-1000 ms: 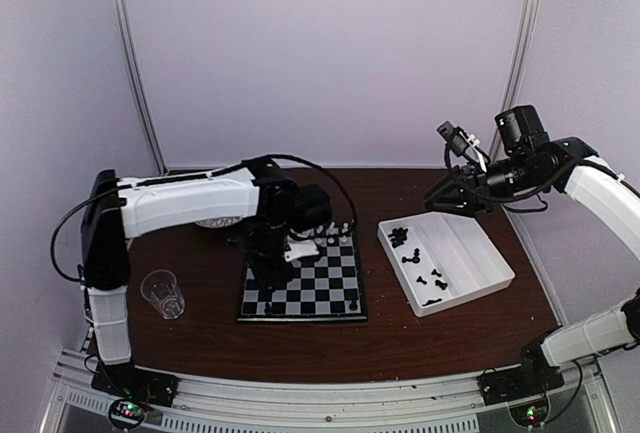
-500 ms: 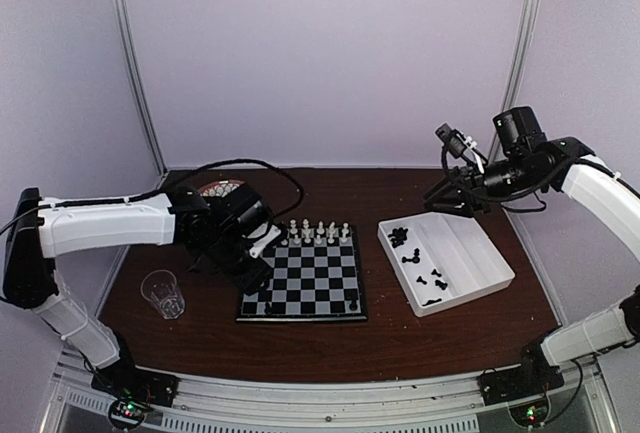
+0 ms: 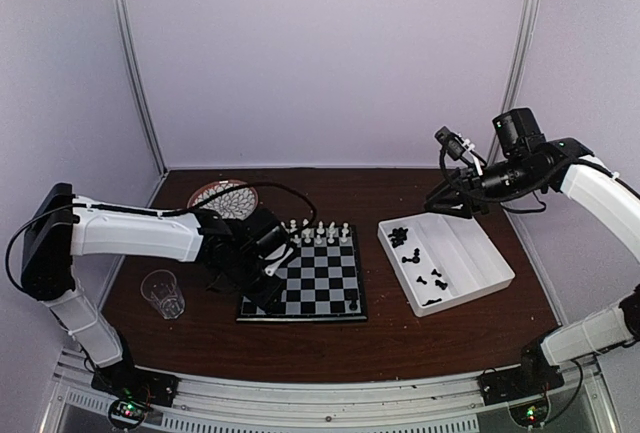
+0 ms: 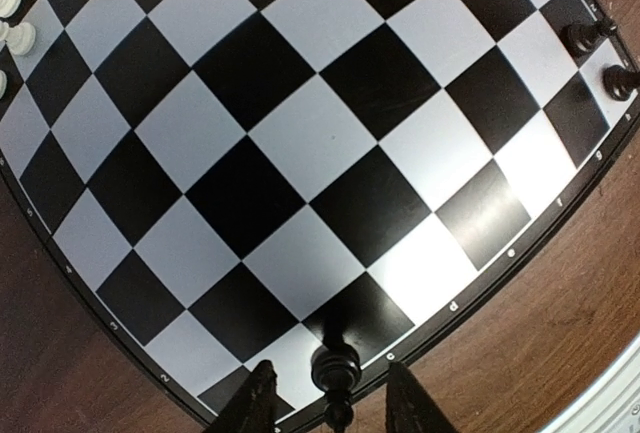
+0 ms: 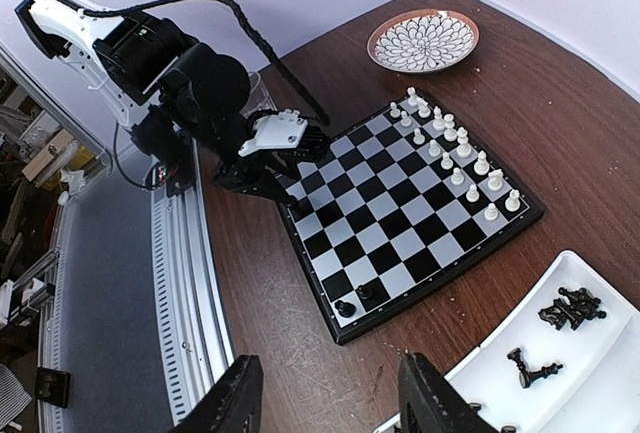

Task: Set up the chess pieces on the board
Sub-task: Move the bishop to f8.

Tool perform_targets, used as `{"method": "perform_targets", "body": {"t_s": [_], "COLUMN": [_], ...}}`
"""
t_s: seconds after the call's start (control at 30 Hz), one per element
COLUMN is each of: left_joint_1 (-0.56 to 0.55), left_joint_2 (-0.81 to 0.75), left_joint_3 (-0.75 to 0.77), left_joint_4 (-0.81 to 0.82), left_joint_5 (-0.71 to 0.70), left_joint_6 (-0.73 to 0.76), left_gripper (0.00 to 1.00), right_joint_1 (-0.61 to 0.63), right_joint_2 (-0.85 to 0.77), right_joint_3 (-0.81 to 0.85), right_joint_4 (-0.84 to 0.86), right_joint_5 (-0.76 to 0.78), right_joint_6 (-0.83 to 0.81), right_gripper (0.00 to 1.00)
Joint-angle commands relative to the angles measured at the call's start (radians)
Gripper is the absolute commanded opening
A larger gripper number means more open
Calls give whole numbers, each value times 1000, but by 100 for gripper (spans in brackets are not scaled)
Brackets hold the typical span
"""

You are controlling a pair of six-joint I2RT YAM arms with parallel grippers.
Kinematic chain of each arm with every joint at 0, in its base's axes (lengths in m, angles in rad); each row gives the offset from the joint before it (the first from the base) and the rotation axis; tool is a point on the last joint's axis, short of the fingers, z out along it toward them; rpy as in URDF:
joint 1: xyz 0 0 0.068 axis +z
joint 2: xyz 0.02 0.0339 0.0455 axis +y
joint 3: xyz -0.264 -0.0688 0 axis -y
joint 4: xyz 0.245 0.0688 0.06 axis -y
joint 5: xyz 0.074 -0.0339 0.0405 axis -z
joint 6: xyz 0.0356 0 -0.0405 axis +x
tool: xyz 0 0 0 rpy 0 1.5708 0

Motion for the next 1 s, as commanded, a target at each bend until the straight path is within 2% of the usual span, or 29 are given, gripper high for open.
{"method": "perform_targets", "body": {"t_s": [0.0,0.4,0.57,0.77,0.97], "left_joint_1": [-15,-30,-32,-33,-39], "left_joint_2": [1,13,16,36,49], "left_joint_3": [9,9,8,19,41], "left_joint_4": [15,-22,-29,-28,-28], "left_joint_5": [-45,-45,-47,-43,-42], "left_joint_6": [-28,-37,-37,-37,-25], "left_gripper": [38,22,20,9,2], "right_joint_1": [-9,-12,-12,-13,-13], "right_joint_2": [5,17,20,15,13], "right_joint_3": [-9,-9,-10,-13,-12], "right_joint_4": [-1,8,13,15,16], "right_joint_5": [18,12,12,10,10], "right_joint_6": [-16,-16,-17,-17,-16], "right_gripper": [50,50,50,49,49]}}
